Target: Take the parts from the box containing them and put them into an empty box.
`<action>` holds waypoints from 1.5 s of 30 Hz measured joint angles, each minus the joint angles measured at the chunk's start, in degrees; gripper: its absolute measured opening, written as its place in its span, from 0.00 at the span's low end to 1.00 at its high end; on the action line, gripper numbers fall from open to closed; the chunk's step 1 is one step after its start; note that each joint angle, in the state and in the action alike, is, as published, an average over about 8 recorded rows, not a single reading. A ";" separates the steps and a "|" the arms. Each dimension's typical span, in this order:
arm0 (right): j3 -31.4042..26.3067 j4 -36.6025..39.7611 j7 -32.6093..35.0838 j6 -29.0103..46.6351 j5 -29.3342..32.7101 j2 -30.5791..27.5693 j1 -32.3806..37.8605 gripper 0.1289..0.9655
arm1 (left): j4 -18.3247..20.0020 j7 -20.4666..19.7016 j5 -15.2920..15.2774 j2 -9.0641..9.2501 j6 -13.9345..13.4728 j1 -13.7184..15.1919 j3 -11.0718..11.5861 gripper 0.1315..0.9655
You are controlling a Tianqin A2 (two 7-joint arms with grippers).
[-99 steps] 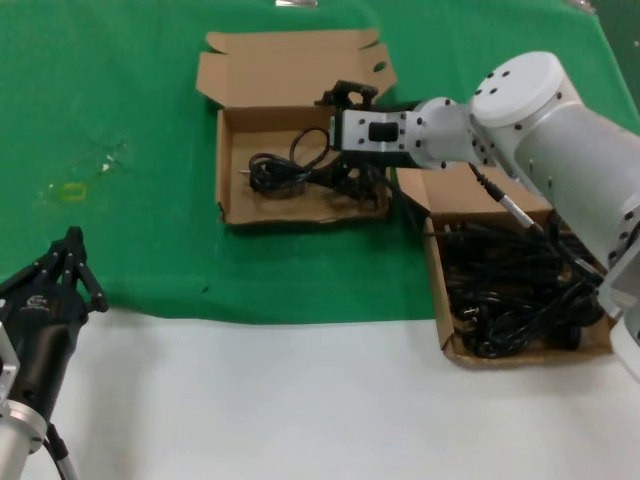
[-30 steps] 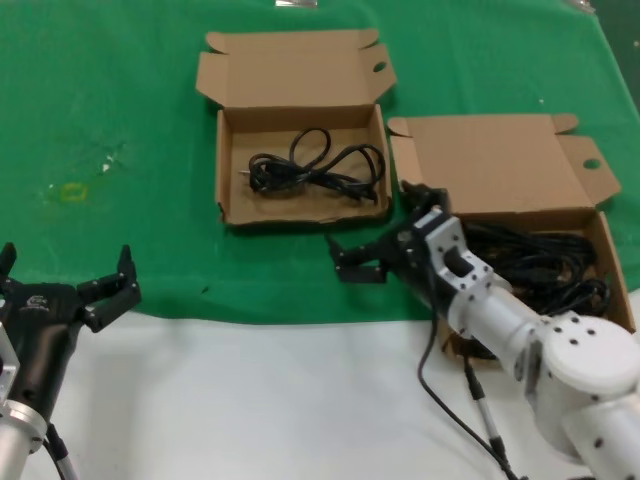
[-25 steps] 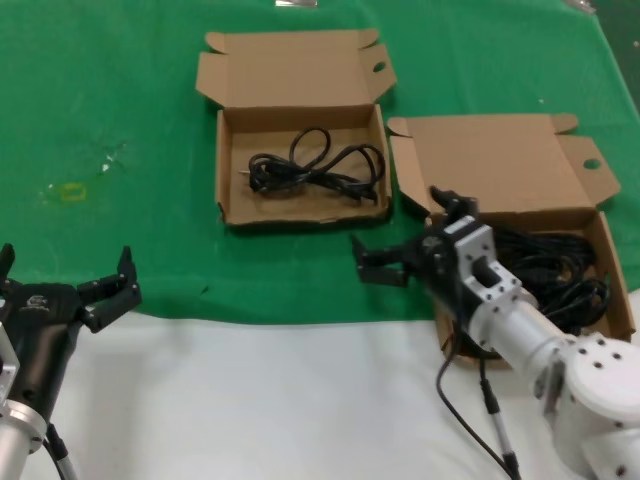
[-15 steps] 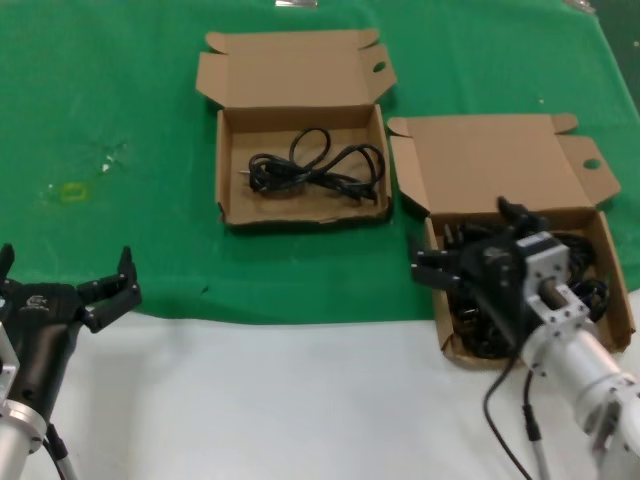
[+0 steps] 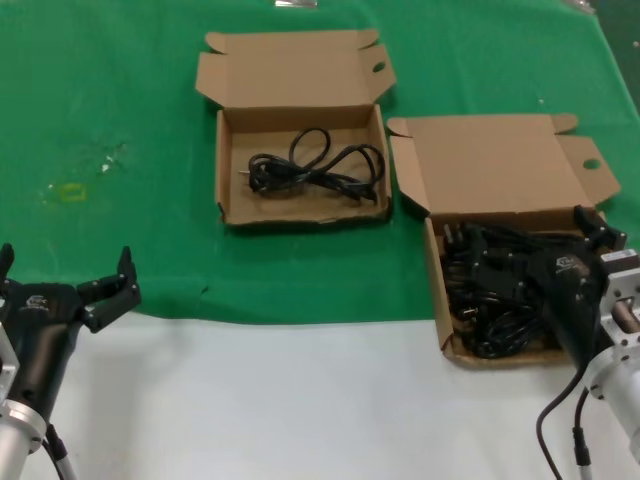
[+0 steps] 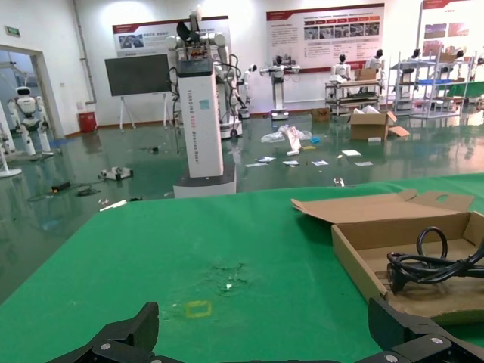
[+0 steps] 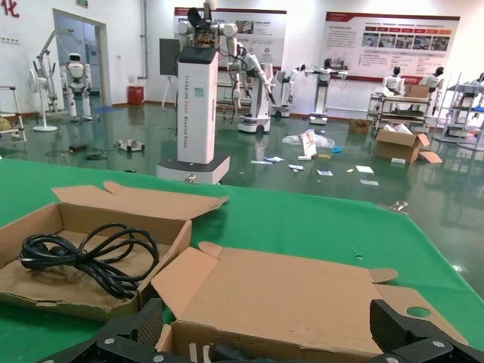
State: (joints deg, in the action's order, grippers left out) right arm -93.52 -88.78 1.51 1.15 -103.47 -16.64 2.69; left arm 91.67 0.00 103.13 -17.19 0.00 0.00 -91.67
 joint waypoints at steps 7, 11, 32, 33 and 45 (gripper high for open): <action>0.06 -0.09 -0.04 -0.04 0.01 -0.02 -0.08 1.00 | 0.00 0.00 0.00 0.00 0.00 0.00 0.00 1.00; 0.06 -0.09 -0.04 -0.04 0.01 -0.02 -0.08 1.00 | 0.00 0.00 0.00 0.00 0.00 0.00 0.00 1.00; 0.06 -0.09 -0.04 -0.04 0.01 -0.02 -0.08 1.00 | 0.00 0.00 0.00 0.00 0.00 0.00 0.00 1.00; 0.06 -0.09 -0.04 -0.04 0.01 -0.02 -0.08 1.00 | 0.00 0.00 0.00 0.00 0.00 0.00 0.00 1.00; 0.06 -0.09 -0.04 -0.04 0.01 -0.02 -0.08 1.00 | 0.00 0.00 0.00 0.00 0.00 0.00 0.00 1.00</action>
State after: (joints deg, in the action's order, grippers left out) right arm -93.47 -88.87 1.47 1.12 -103.46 -16.66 2.60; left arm 91.67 0.00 103.13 -17.19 0.00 0.00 -91.67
